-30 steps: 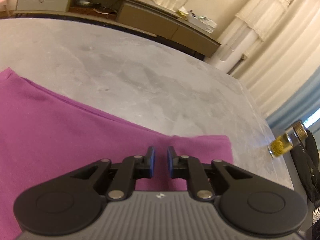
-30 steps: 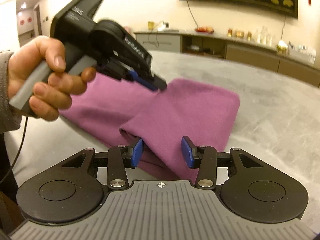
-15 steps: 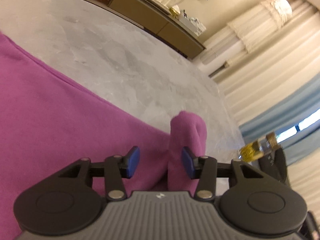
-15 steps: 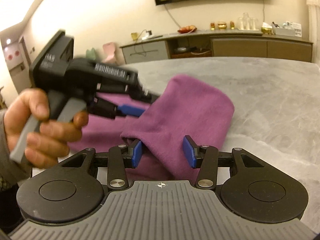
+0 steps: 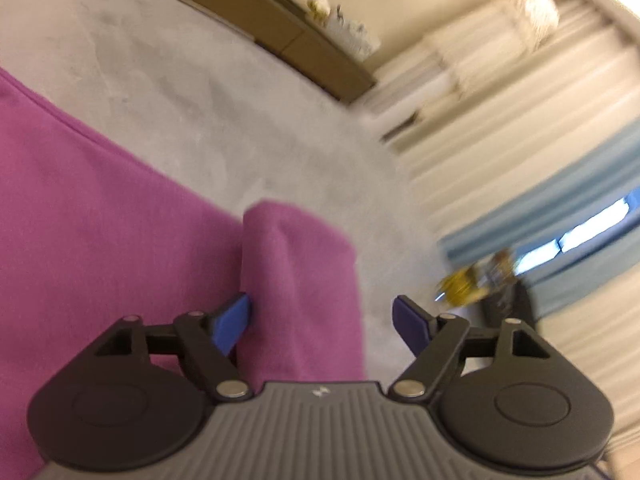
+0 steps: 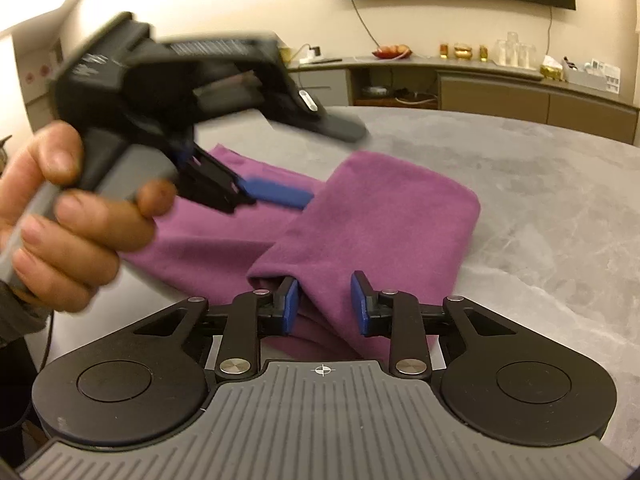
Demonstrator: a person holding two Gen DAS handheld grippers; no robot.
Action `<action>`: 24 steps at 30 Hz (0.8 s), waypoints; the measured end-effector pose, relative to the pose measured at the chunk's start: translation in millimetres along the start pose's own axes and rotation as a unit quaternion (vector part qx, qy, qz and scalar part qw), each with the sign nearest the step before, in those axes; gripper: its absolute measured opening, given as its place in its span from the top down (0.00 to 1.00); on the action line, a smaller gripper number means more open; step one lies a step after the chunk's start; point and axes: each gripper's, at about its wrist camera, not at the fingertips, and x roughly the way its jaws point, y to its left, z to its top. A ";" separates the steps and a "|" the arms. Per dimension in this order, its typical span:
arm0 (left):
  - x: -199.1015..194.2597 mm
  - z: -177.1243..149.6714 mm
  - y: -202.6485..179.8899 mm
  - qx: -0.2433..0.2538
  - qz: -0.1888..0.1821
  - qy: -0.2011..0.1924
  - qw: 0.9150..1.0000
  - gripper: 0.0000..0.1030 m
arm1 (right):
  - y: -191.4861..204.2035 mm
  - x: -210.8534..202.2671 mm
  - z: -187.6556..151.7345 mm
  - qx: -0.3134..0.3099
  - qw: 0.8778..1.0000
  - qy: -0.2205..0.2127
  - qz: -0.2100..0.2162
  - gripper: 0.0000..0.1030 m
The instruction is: Fold clothes
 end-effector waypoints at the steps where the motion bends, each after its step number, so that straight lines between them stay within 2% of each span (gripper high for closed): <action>1: 4.7 -1.3 -2.1 0.007 0.015 0.003 1.000 0.25 | 1.8 -0.5 -0.3 -0.003 1.000 0.000 0.002 0.76; 3: 9.2 -3.3 -3.8 0.015 0.039 0.004 0.999 0.28 | 3.0 -0.4 -1.3 -0.007 1.000 0.001 0.004 0.76; 6: 10.5 -5.0 -6.1 0.023 0.044 0.006 0.999 0.31 | 1.7 0.1 -2.6 -0.007 1.000 0.003 0.006 0.76; 7: 10.9 -5.6 -6.9 0.025 0.046 0.006 0.999 0.37 | 1.1 0.8 -2.4 -0.006 1.000 0.003 0.007 0.76; 8: 11.3 -6.2 -7.7 0.028 0.047 0.007 0.998 0.45 | 0.4 1.4 -2.1 -0.005 1.000 0.003 0.008 0.76; 9: 11.7 -6.7 -8.5 0.031 0.049 0.007 0.998 0.75 | -0.2 2.1 -1.9 -0.004 1.000 0.003 0.009 0.76; 10: 12.1 -7.3 -9.3 0.033 0.051 0.008 0.998 0.90 | -0.8 2.8 -1.6 -0.003 1.000 0.003 0.010 0.75; 12: 0.3 -6.7 -14.5 0.045 0.054 -0.008 0.998 0.90 | -3.7 -0.3 0.3 0.005 1.000 -0.006 0.014 0.73; 14: -18.2 -4.7 -20.0 0.056 0.056 -0.030 0.996 0.90 | -10.3 -13.7 5.5 0.026 0.999 -0.039 0.020 0.62; 15: -27.8 -2.6 -18.2 0.055 0.058 -0.036 0.996 0.90 | -13.6 -20.5 8.1 0.037 0.998 -0.056 0.023 0.62; 17: -38.1 1.3 -10.6 0.055 0.070 -0.034 0.995 0.90 | -20.1 -33.9 13.3 0.058 0.994 -0.088 0.028 0.57; 18: -35.1 1.8 -5.8 0.059 0.081 -0.022 0.995 0.90 | -24.8 -36.2 18.0 0.069 0.993 -0.096 0.026 0.57; 19: -28.8 1.1 -1.2 0.057 0.095 -0.008 0.994 0.90 | -29.0 -30.1 24.3 0.072 0.993 -0.086 0.019 0.58; 21: -21.6 -1.8 4.6 0.056 0.117 0.004 0.992 0.89 | -34.4 -8.5 36.2 0.062 0.997 -0.049 0.004 0.65; 22: -19.6 -2.2 6.8 0.053 0.120 0.005 0.991 0.89 | -35.8 4.9 40.6 0.049 0.998 -0.028 -0.006 0.77; 23: -17.6 -2.6 9.0 0.049 0.122 0.006 0.991 0.89 | -35.1 11.2 40.8 0.042 0.999 -0.015 -0.010 0.82; 24: -15.9 -2.1 10.6 0.046 0.125 0.006 0.991 0.87 | -32.9 12.5 38.1 0.038 0.999 -0.007 -0.009 0.82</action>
